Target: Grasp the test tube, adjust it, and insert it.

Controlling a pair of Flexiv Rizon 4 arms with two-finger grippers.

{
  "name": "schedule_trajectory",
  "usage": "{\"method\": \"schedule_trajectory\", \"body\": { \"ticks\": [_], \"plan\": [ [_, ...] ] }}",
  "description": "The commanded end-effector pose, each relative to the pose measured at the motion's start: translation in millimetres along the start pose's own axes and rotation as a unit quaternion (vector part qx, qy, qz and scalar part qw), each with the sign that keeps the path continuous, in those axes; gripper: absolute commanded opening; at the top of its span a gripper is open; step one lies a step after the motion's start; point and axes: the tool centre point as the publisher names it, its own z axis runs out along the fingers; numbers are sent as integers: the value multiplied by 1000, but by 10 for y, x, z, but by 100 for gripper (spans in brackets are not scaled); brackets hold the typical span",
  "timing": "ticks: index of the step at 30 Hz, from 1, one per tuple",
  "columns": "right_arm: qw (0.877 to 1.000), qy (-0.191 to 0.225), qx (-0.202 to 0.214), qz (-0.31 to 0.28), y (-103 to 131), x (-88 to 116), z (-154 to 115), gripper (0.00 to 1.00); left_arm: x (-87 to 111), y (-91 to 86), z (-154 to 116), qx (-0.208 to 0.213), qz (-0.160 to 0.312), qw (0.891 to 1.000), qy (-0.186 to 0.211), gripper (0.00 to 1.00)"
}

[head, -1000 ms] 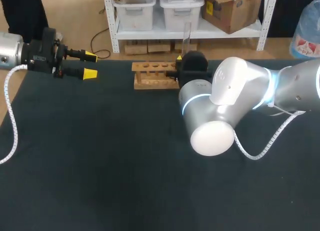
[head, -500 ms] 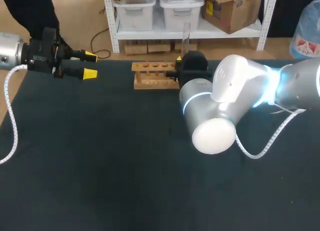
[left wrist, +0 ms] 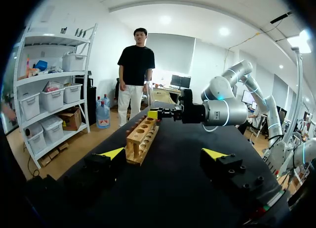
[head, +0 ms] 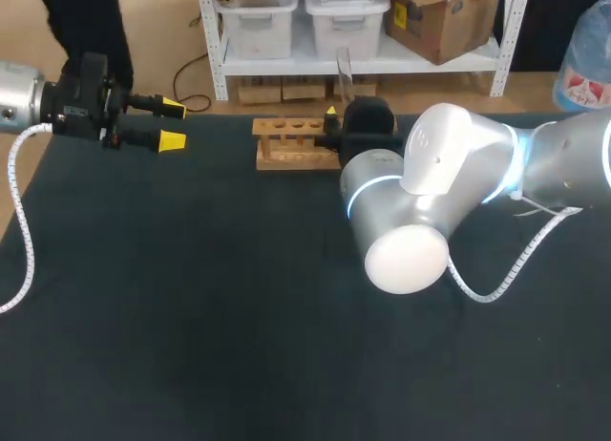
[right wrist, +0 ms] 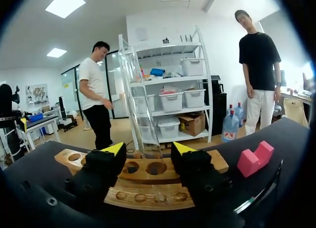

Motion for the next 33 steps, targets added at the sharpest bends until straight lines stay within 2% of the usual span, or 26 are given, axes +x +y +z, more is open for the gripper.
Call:
{"method": "schedule_trajectory", "body": {
  "ticks": [1,3,8,13,23,33],
  "plan": [
    [999,-3,-38,0,-45,7,-10,72,11,2,0,0,1,1000,-1,100],
    [999,-3,-37,0,-48,0,-15,100,11,2,0,0,1,1000,-1,100],
    [999,-8,-37,3,-54,-42,-37,100,11,2,0,0,1,1000,-1,100],
    [998,-13,-65,6,-34,-123,-145,100,11,2,0,0,1,1000,-1,100],
    [985,-10,-173,10,-71,-349,-476,100,11,2,0,0,1,1000,-1,100],
    [960,10,-279,-6,-189,-430,-767,100,11,2,0,0,1,1000,-1,100]
  ]
}}
